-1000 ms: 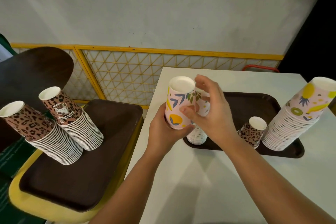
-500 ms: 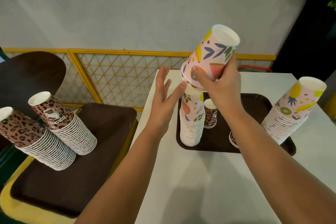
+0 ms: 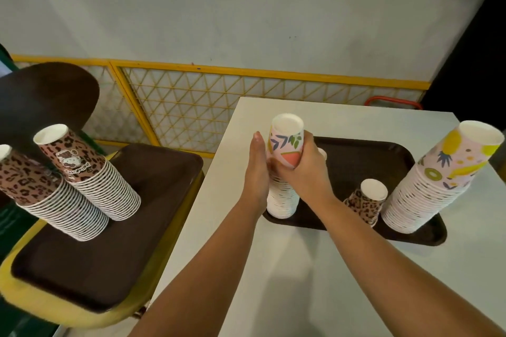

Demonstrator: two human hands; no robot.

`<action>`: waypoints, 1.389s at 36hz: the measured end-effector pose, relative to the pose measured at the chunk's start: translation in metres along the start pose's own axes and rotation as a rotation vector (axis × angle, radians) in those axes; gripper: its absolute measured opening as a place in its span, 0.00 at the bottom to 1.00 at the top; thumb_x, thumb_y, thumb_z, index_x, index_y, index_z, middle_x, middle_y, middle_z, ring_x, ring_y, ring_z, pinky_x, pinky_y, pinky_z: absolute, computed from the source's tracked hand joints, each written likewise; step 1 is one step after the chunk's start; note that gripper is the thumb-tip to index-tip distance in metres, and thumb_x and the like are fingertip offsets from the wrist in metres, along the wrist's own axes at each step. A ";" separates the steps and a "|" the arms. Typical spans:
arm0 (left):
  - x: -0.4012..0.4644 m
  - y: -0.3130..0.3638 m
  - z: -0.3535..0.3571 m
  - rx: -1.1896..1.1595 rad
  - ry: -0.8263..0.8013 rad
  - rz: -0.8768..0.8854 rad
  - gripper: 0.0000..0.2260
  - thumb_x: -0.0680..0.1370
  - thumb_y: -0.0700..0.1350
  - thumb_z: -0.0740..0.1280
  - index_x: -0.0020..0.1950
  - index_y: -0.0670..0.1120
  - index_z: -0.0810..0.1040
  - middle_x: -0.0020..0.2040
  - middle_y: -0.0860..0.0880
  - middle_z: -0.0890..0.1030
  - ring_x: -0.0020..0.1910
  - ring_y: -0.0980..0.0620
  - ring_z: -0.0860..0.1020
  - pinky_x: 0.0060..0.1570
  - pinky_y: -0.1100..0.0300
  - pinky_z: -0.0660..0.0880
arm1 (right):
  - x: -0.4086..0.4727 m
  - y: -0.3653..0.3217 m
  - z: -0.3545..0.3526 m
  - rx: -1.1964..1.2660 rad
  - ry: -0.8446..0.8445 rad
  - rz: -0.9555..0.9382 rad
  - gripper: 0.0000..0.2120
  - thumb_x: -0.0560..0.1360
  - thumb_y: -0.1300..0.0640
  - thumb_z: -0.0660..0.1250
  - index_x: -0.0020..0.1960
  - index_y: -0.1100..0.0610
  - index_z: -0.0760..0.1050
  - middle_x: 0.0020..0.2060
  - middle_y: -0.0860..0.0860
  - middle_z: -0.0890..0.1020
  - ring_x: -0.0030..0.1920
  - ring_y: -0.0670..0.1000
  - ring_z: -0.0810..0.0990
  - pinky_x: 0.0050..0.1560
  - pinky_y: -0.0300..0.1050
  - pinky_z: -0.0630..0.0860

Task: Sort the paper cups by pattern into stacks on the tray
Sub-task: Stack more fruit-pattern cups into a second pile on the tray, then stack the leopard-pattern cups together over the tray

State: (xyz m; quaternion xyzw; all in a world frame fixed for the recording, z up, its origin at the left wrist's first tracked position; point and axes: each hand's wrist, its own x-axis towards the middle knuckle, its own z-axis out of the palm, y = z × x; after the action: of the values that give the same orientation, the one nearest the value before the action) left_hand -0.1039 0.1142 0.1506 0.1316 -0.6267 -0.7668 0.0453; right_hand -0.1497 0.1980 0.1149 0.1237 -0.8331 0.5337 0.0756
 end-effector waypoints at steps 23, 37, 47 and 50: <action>-0.017 -0.017 -0.050 0.152 0.559 0.279 0.12 0.83 0.47 0.57 0.62 0.45 0.76 0.58 0.51 0.79 0.56 0.57 0.76 0.53 0.71 0.70 | -0.016 -0.053 0.002 0.087 0.308 -0.434 0.35 0.70 0.46 0.71 0.68 0.62 0.63 0.65 0.58 0.68 0.67 0.52 0.67 0.65 0.47 0.71; -0.020 0.002 -0.217 0.365 0.987 0.309 0.23 0.78 0.44 0.67 0.71 0.46 0.63 0.70 0.50 0.65 0.71 0.49 0.65 0.71 0.52 0.64 | -0.023 -0.115 0.145 0.091 -0.167 -0.588 0.21 0.72 0.51 0.68 0.61 0.59 0.71 0.58 0.54 0.74 0.61 0.49 0.73 0.61 0.36 0.70; -0.001 -0.006 -0.295 0.651 0.809 0.321 0.36 0.76 0.43 0.71 0.77 0.41 0.53 0.78 0.42 0.55 0.78 0.47 0.55 0.74 0.55 0.58 | -0.010 -0.141 0.257 0.059 -0.310 -0.458 0.26 0.71 0.52 0.70 0.65 0.57 0.67 0.61 0.51 0.71 0.61 0.41 0.67 0.59 0.30 0.65; 0.006 -0.012 -0.308 0.644 0.747 0.337 0.41 0.75 0.41 0.72 0.78 0.41 0.48 0.79 0.42 0.52 0.78 0.47 0.52 0.74 0.58 0.56 | -0.004 -0.152 0.286 0.051 -0.356 -0.403 0.29 0.71 0.50 0.71 0.68 0.55 0.64 0.64 0.50 0.69 0.64 0.45 0.68 0.57 0.29 0.63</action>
State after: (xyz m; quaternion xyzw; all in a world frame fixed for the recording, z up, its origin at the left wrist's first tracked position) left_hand -0.0288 -0.1771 0.0822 0.3009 -0.7843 -0.4180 0.3460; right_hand -0.1010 -0.1217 0.1265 0.3807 -0.7782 0.4985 0.0294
